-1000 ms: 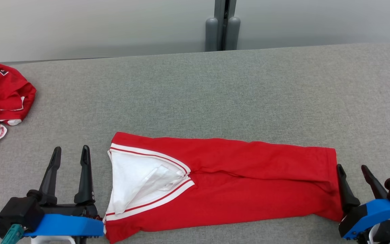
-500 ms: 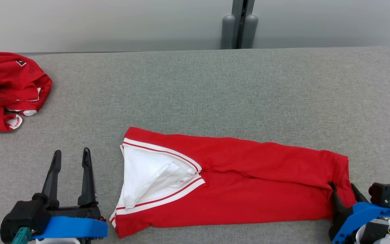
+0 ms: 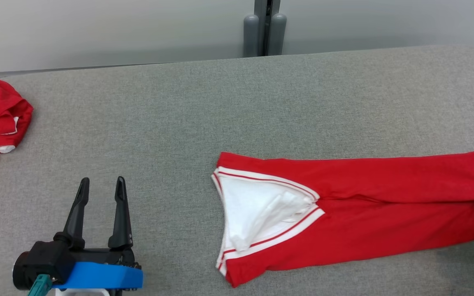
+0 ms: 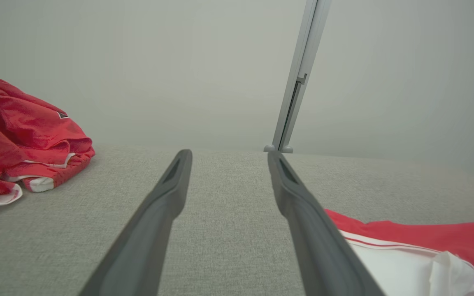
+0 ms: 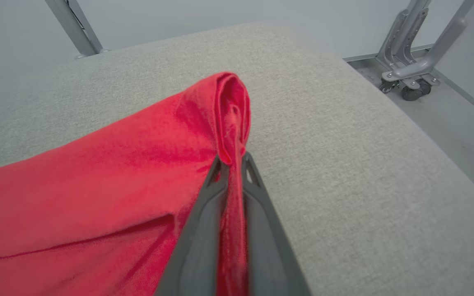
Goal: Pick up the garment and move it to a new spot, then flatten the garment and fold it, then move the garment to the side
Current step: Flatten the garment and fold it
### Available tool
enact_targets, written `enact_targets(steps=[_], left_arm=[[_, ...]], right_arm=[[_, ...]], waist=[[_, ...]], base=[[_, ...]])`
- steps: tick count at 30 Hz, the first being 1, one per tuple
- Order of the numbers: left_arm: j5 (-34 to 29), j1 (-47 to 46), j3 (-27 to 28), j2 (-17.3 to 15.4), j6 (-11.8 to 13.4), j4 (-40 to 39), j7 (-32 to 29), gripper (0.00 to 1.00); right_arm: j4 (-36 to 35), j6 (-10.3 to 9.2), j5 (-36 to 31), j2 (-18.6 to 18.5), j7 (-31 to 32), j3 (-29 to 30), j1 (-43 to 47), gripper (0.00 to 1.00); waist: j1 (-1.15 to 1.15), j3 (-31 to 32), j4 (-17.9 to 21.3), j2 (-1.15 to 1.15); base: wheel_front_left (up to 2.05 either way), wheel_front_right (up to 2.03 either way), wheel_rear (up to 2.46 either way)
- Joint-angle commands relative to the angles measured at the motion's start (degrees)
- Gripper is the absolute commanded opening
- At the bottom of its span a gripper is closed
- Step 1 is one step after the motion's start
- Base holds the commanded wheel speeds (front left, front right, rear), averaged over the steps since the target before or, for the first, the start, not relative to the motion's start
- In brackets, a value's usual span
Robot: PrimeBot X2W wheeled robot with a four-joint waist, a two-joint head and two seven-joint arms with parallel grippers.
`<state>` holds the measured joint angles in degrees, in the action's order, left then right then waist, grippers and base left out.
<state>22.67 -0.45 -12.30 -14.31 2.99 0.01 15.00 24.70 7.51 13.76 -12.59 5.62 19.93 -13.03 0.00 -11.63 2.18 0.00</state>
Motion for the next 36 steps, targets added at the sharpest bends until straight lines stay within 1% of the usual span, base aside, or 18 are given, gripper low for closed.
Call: enact_targets(steps=[1,3,5,8,9,12,15,18,20,23,25,26,34,36], left_arm=[[-0.38,-1.02,-0.46,0.10,-0.22,0.10,0.25,1.00],[-0.58,-1.17,-0.70,0.23,-0.10,0.19,0.20,1.00],[-0.54,-1.33,-0.85,0.14,-0.33,0.58,0.17,1.00],[-0.61,-1.88,-1.16,-0.07,-0.47,1.06,0.17,1.00],[-0.96,-2.22,-1.15,-0.30,-0.27,1.01,0.18,1.00],[-0.93,-2.47,-0.46,-0.82,0.16,1.31,0.18,1.00],[-0.63,-2.26,0.39,-1.12,0.61,0.87,0.19,1.00],[-0.17,-2.02,1.31,-1.40,0.86,0.71,0.20,1.00],[0.01,-2.06,1.60,-1.37,0.93,0.54,0.21,1.00],[0.06,-2.31,1.47,-1.16,0.74,0.54,0.22,1.00],[0.07,-2.53,1.33,-0.95,0.58,0.74,0.23,1.00],[0.08,-2.61,1.30,-0.81,0.54,0.85,0.23,1.00],[-0.40,-2.75,1.23,0.27,0.13,1.54,0.25,1.00],[-0.55,-2.85,1.35,0.51,-0.03,1.73,0.25,1.00]], right_arm=[[-0.90,-0.03,0.65,-1.19,0.91,1.27,0.02,0.00],[-1.71,-0.02,1.46,-1.93,2.37,2.54,0.07,0.00],[-2.86,-0.02,2.63,-1.66,3.76,2.85,-0.38,0.00],[-5.09,-0.02,5.08,0.22,5.42,0.59,-0.68,0.00],[-6.16,-0.02,6.81,1.47,5.99,-0.50,-0.72,0.00],[-11.59,-0.01,12.23,5.64,8.41,-5.84,1.12,0.00],[-18.25,-0.01,16.79,7.82,10.69,-12.94,3.55,0.00],[-22.85,-0.01,19.25,9.11,11.48,-20.65,4.72,0.00],[-23.88,-0.01,20.17,9.36,11.08,-24.95,5.10,0.00],[-22.85,-0.01,21.21,9.60,9.93,-30.76,4.16,0.00],[-20.94,-0.01,20.63,9.65,8.54,-34.17,3.07,0.00],[-19.74,-0.01,21.38,9.63,7.69,-35.56,2.54,0.00],[-8.13,-0.01,23.39,9.61,2.09,-42.51,-4.31,0.00],[-5.26,-0.01,24.24,9.64,0.80,-44.00,-6.05,0.47]], waist=[[0.00,-0.06,0.25,0.00],[0.00,-0.22,0.50,0.00],[0.00,-0.30,0.72,0.00],[0.00,-0.28,0.79,0.00],[0.00,-0.21,0.70,0.00],[0.00,0.09,0.01,0.00],[0.00,0.16,-0.45,0.00],[0.00,0.29,-1.12,0.00],[0.00,0.37,-1.66,0.00],[0.00,0.58,-2.46,0.00],[0.00,0.69,-3.04,0.00],[0.00,0.72,-3.27,0.00],[0.00,0.84,-4.44,0.00],[0.00,0.78,-4.53,0.00]], base=[[0.00,0.00,0.00],[0.00,0.00,0.00],[0.00,0.00,0.00],[0.00,0.00,0.00],[0.00,0.00,0.00],[0.00,0.00,0.00],[0.00,0.00,0.00],[0.00,0.00,0.00],[0.00,0.00,0.00],[0.00,0.00,0.00],[0.00,0.00,0.00],[0.00,0.00,0.00],[0.00,0.00,0.00],[0.00,0.00,0.00]])
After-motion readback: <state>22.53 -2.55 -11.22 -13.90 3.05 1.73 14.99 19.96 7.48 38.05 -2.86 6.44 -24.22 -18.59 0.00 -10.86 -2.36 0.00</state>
